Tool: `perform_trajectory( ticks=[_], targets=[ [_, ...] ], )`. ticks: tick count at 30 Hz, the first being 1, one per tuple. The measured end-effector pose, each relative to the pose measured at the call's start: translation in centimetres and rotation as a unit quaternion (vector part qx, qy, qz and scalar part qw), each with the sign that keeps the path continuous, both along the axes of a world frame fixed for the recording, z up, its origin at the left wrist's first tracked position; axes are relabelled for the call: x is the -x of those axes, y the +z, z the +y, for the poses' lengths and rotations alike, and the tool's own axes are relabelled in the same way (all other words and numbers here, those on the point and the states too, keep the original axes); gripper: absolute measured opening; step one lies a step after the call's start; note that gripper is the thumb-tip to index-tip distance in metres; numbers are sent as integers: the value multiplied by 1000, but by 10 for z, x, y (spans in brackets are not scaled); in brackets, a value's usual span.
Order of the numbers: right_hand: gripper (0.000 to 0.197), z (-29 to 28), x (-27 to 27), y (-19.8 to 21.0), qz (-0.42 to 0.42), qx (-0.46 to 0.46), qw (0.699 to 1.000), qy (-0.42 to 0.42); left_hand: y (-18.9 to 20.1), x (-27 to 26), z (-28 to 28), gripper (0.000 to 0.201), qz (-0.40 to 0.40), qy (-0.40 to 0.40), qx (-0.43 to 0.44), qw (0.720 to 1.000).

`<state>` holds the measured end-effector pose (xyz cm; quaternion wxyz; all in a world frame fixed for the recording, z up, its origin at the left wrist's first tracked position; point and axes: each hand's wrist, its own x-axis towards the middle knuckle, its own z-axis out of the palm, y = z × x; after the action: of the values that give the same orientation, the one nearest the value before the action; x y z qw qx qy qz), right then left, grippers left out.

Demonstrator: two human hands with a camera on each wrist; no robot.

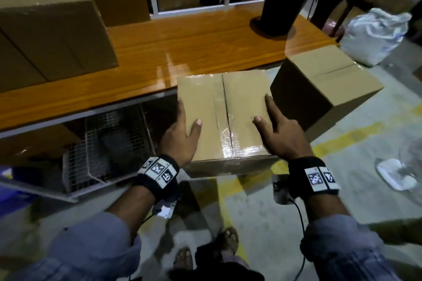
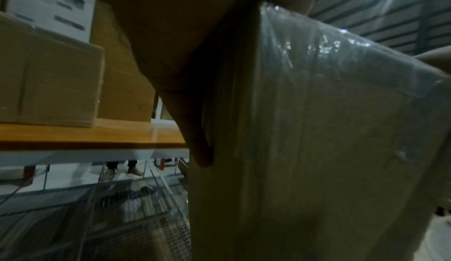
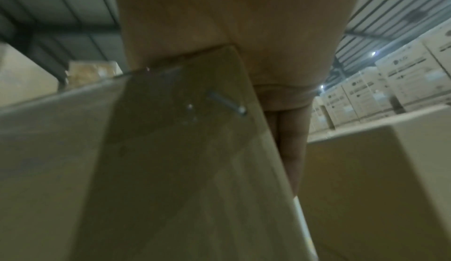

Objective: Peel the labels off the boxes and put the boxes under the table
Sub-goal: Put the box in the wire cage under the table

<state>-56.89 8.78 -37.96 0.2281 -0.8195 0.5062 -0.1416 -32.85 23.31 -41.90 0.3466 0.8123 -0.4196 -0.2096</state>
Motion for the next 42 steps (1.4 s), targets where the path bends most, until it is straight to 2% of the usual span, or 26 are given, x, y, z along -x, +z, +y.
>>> perform_trajectory(
  ticks=[6,10,12,14,17,21,26,31,33,37,42],
  targets=[
    [75,-33,6,-66,21,-111,993,24,-43,21,-19,88,51,-1,-65,997],
    [74,-65,2,-128,53,-120,991,25,-89,27,-47,94,57,10,-88,994],
    [73,-77,-2,-166,87,-119,989,25,-129,29,-57,98,53,18,-108,993],
    [72,-87,-2,-208,105,-115,987,31,-172,31,-66,103,53,25,-132,990],
    [72,-106,-3,-275,116,-113,986,40,-242,29,-82,106,98,29,-156,982],
    [72,-125,-7,-377,119,-121,985,38,-353,24,-111,107,125,35,-160,979],
    [86,-141,-15,-503,124,-119,984,42,-504,28,-133,116,170,55,-186,966],
    [100,-151,-14,-607,143,-98,984,38,-617,45,-143,113,191,82,-189,960],
    [103,-154,-13,-640,156,-95,982,44,-654,50,-149,118,188,75,-183,962],
    [110,-161,-12,-683,184,-98,977,50,-697,59,-153,134,213,49,-211,953],
    [122,-169,-8,-726,236,-122,958,106,-722,74,-162,127,180,7,-209,961]
  ],
)
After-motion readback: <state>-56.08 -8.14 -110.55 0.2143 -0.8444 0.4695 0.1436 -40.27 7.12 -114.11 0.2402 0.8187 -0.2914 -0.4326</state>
